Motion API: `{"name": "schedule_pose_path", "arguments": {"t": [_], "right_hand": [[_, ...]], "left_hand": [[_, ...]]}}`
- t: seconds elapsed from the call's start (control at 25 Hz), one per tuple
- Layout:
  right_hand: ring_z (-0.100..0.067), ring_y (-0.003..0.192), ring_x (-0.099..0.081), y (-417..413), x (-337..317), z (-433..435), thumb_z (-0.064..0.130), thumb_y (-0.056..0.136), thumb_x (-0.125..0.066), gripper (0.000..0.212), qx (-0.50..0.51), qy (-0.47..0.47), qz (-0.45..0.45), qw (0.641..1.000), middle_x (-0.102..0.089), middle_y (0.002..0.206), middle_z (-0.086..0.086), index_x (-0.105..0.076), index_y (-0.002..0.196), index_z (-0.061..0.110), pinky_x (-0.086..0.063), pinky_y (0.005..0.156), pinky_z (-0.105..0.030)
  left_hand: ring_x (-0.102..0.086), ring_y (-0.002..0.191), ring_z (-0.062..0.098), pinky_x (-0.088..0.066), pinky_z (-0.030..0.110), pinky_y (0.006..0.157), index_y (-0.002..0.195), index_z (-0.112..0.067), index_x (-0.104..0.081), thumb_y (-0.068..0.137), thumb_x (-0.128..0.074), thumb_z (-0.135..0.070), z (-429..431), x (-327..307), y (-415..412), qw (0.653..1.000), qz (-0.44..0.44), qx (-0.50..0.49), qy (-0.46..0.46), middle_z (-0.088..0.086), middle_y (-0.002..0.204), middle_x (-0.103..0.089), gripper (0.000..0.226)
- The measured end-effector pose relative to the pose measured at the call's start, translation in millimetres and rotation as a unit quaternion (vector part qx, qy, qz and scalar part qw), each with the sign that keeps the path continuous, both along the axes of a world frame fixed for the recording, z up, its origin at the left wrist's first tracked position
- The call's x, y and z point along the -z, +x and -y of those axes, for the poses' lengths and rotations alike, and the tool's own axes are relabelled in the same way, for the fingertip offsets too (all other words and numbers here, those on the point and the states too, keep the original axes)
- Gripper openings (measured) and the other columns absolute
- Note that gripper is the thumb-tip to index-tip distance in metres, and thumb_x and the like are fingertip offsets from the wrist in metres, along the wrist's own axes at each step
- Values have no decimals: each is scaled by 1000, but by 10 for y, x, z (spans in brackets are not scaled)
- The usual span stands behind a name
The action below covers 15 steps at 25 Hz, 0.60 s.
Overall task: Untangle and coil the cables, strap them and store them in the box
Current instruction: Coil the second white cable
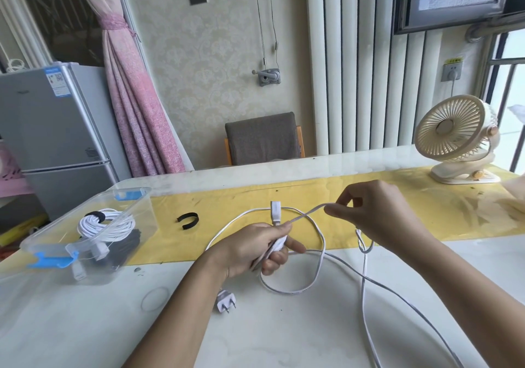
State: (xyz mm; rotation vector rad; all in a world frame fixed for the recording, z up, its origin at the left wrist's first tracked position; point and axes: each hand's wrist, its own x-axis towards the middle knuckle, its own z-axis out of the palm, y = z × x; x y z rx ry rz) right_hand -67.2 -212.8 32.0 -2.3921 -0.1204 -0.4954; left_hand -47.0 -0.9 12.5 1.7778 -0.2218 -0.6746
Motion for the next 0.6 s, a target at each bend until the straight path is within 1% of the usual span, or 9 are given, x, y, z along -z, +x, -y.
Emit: {"name": "schedule_pose_path", "arguments": {"t": [0.04, 0.12, 0.16, 0.2, 0.28, 0.32, 0.44, 0.52, 0.6], "right_hand": [[-9, 45, -44, -6, -10, -10, 42, 74, -75, 26, -35, 55, -23, 998, -47, 44, 7, -66, 61, 21, -30, 48, -22], [-12, 47, -49, -38, -26, -69, 37, 75, -75, 22, -139, 180, -92, 969, -51, 46, 2, -70, 66, 17, -35, 51, -23], [-13, 48, -50, -61, -21, -110, 32, 77, -74, 19, -189, 214, -121, 951, -51, 48, -1, -71, 71, 14, -35, 51, -22], [-13, 48, -49, -88, -11, -153, 29, 79, -72, 17, -232, 228, -140, 935, -50, 50, -2, -73, 76, 12, -34, 50, -21], [-14, 48, -47, -136, 29, -239, 23, 84, -67, 13, -298, 233, -155, 913, -46, 51, -3, -76, 85, 15, -37, 49, -16], [-15, 49, -47, -148, 59, -274, 21, 87, -64, 14, -320, 234, -155, 905, -45, 52, -3, -76, 91, 17, -39, 50, -15], [-15, 54, -52, -148, 147, -329, 16, 92, -58, 21, -373, 221, -167, 885, -46, 54, -5, -73, 107, 18, -43, 60, -16], [-14, 57, -54, -163, 191, -349, 17, 93, -57, 23, -408, 195, -189, 872, -48, 56, -6, -71, 110, 20, -42, 64, -16], [-13, 59, -54, -187, 231, -387, 18, 93, -57, 23, -435, 156, -210, 861, -51, 58, -6, -70, 111, 22, -42, 65, -16]], "left_hand": [[-32, 40, 8, -25, 18, 43, 99, 0, -61, 100, -34, -39, 3, 9, 22, 999, 5, -31, -22, -2, 52, -36, 48], [-32, 41, 10, -27, 19, 43, 102, 2, -62, 101, -33, -39, 30, 25, 57, 993, 26, -91, -64, -2, 51, -38, 51], [-33, 40, 11, -29, 20, 43, 103, 3, -62, 101, -32, -39, 46, 39, 70, 988, 39, -122, -85, -2, 51, -39, 52], [-34, 40, 12, -30, 21, 43, 104, 3, -61, 101, -31, -39, 65, 48, 86, 982, 51, -150, -103, -1, 50, -40, 52], [-37, 41, 12, -32, 22, 44, 107, 5, -60, 102, -32, -38, 87, 72, 124, 967, 75, -201, -137, -1, 49, -43, 51], [-39, 41, 12, -33, 21, 44, 108, 5, -60, 101, -33, -36, 83, 81, 146, 959, 84, -222, -158, 0, 51, -44, 50], [-44, 45, 10, -38, 19, 45, 112, 6, -58, 101, -35, -33, 45, 73, 225, 927, 79, -264, -256, 0, 52, -47, 47], [-43, 44, 8, -39, 17, 45, 108, 3, -57, 100, -37, -35, 22, 30, 251, 902, 68, -272, -328, -3, 50, -45, 43], [-41, 43, 6, -36, 16, 46, 100, -3, -57, 98, -42, -33, -17, -22, 257, 884, 77, -277, -368, -6, 49, -42, 34]]}}
